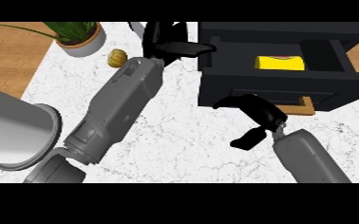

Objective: Pick up the cup, place it into the drawer and close the drawer

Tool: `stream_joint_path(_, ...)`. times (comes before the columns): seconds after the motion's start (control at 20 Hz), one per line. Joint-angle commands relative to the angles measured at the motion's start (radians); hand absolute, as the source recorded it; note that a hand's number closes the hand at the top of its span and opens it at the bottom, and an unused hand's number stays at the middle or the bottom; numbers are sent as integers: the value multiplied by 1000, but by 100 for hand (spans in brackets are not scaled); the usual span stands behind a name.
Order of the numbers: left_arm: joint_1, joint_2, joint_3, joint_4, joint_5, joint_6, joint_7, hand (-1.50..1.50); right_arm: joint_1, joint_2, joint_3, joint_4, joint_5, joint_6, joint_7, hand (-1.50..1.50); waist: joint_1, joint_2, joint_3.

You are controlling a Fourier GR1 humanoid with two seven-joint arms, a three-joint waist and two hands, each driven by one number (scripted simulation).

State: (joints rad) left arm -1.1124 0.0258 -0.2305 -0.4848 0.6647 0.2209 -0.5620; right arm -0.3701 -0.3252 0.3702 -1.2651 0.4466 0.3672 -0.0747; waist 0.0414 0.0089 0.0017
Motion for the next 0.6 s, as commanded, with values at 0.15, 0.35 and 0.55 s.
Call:
stream_joint_path(0.15, 94, 80, 10, -103, 9, -62, 18, -150, -194, 58, -61, 450, 89, -146, -179, 150, 54, 5, 2)
stream_joint_path(0.35, 160, 118, 2, -138, 14, -111, 41, -150, -325, 35, -171, 582, 31, -153, -261, 150, 77, 11, 2)
stream_joint_path(0.55, 207, 132, -5, -190, 17, -134, 51, -150, -412, 2, -245, 691, 16, -213, -334, 150, 95, 16, 3)
